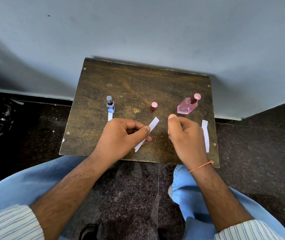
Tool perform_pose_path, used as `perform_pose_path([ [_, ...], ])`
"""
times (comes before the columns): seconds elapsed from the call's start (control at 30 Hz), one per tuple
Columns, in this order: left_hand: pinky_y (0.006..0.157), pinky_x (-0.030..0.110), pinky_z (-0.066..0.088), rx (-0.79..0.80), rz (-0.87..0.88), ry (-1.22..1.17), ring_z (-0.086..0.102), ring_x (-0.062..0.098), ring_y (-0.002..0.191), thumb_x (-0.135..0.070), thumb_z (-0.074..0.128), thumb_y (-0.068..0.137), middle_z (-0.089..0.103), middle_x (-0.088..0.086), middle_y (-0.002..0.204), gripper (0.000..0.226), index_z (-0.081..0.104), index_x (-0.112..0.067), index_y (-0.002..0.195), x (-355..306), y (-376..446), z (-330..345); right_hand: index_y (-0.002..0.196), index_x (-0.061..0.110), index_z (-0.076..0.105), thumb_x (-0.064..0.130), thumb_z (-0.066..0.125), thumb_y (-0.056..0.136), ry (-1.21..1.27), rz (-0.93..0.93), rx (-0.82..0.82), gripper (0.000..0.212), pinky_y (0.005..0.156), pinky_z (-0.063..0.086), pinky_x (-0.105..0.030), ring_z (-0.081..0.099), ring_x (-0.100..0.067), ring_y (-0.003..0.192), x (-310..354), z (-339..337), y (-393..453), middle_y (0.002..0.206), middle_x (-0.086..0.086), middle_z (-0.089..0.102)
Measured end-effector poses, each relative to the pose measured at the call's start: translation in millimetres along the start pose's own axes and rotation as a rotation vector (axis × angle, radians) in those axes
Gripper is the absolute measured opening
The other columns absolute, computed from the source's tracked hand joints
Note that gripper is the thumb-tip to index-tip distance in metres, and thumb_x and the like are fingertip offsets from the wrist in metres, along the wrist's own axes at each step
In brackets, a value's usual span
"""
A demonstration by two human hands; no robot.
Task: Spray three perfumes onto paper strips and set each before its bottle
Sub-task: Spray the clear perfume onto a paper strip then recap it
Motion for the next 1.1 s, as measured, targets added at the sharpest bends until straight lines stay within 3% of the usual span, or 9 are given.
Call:
perform_pose_path([
  [0.3, 0.07, 0.069, 0.057, -0.016, 0.016, 0.012, 0.067, 0.057, 0.076, -0.048, 0.075, 0.089, 0.082, 0.009, 0.078, 0.02, 0.086, -0.032, 0.082, -3.6, -0.6, -1.0, 0.061, 0.011, 0.052, 0.062, 0.049, 0.097, -0.001, -0.027, -0.001, 0.063, 0.064, 0.047, -0.049, 0.054, -0.035, 0.064, 4.0, -1.2, -1.1, 0.061, -0.016, 0.053],
  [0.87, 0.07, 0.072, 0.057, -0.007, 0.022, -0.003, 0.066, 0.058, 0.075, -0.055, 0.073, 0.086, 0.082, 0.012, 0.08, 0.025, 0.086, -0.034, 0.085, -3.4, 0.4, -0.3, 0.06, 0.004, 0.047, 0.053, 0.048, 0.095, 0.057, -0.048, 0.034, 0.06, 0.061, 0.047, -0.056, 0.048, -0.043, 0.063, 7.6, -2.0, -2.0, 0.062, -0.025, 0.047],
  [1.1, 0.07, 0.072, 0.057, 0.0, 0.008, -0.005, 0.066, 0.059, 0.074, -0.057, 0.072, 0.084, 0.081, 0.016, 0.081, 0.027, 0.086, -0.034, 0.086, -2.9, 0.1, -0.1, 0.063, 0.004, 0.047, 0.059, 0.05, 0.098, 0.054, -0.026, 0.052, 0.065, 0.064, 0.048, -0.055, 0.05, -0.043, 0.064, 6.1, -0.1, -1.2, 0.062, -0.024, 0.048],
])
Point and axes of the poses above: each hand's wrist, its own y-axis towards the middle knuckle, its own z-axis out of the palm, x = y × z, the point moved 9 cm from there along y, towards the middle knuckle
